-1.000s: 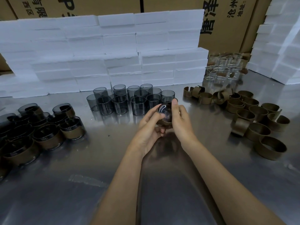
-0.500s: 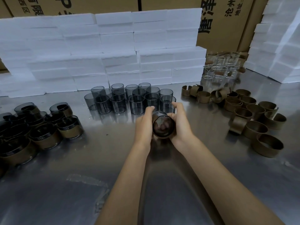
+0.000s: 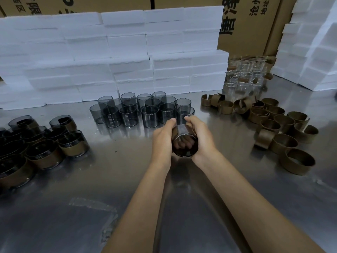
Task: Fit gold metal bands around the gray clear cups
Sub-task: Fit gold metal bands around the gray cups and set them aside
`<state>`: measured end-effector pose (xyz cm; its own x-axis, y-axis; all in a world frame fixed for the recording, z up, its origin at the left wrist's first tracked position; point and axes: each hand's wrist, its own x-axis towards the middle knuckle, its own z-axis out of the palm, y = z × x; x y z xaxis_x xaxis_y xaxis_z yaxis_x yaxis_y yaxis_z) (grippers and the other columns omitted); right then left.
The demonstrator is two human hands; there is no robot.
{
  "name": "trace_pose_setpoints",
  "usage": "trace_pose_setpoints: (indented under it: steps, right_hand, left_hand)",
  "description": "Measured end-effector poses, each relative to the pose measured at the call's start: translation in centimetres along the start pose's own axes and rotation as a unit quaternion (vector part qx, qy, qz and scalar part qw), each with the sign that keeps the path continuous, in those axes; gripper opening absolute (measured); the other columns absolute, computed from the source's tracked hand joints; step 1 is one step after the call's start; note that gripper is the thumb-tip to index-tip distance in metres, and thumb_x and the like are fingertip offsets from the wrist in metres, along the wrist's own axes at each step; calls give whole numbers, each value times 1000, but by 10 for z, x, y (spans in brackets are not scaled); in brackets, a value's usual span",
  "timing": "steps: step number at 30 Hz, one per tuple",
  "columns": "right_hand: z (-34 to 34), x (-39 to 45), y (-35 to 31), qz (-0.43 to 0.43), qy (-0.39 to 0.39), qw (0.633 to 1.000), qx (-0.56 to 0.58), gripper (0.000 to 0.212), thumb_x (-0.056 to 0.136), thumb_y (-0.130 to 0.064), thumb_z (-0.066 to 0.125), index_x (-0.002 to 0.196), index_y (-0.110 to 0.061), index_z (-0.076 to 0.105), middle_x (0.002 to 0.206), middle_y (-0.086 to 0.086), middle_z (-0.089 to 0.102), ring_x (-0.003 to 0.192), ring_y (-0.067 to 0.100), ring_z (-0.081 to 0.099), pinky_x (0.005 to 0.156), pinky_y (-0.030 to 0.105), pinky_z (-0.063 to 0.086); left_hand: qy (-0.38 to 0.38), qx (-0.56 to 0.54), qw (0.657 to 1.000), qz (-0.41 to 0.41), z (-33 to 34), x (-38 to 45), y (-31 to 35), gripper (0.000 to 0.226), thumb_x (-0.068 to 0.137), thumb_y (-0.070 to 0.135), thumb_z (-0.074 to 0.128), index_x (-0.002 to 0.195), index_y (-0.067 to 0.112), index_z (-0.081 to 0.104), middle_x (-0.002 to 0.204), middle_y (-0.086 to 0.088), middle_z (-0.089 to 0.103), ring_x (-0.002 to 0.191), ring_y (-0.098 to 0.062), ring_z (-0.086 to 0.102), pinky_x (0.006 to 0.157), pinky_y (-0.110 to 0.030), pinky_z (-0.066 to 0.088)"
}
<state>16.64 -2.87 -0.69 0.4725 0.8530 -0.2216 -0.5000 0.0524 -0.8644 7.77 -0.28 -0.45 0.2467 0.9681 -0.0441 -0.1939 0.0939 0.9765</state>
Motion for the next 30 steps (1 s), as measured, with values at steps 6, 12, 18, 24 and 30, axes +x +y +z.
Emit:
trace_pose_setpoints:
  steps: [6,12,18,24,30]
  right_hand:
    - [0,0,-3,-13,-4,1000,-4,34,90,-26,66,58,-20,58,53,-4,58,46,11,58,49,23,48]
    - [-1,0,-13,-28,-15,999,-24,50,91,-33,69,43,-23,56,49,-6,50,45,13,53,53,26,47]
    - [-1,-2,-12,-43,-59,997,-35,63,100,-37,51,40,-23,37,44,-5,30,42,13,31,50,27,33]
    - [4,-10,-7,-110,-56,989,-86,57,94,-36,54,44,-24,31,49,-4,25,45,14,26,50,29,28]
    - [4,-10,-5,-121,-84,987,-68,52,89,-35,55,45,-22,31,48,-1,26,50,19,25,57,36,27]
  left_hand:
    - [-1,-1,1000,14,0,-2,2,38,100,28,60,66,14,71,66,-4,70,62,-16,66,61,-23,53]
    - [-25,26,999,27,-5,-2,10,30,96,29,68,70,15,72,70,-11,62,66,-22,58,60,-26,49]
    - [33,30,999,8,-4,1,12,56,94,37,67,44,24,46,52,2,39,49,-13,38,51,-25,33]
    - [49,18,996,72,-1,-3,9,58,100,35,62,52,22,33,50,5,28,46,-11,28,46,-24,28]
    - [55,11,994,92,2,-6,10,63,104,36,55,48,24,29,46,8,26,43,-9,25,44,-21,27]
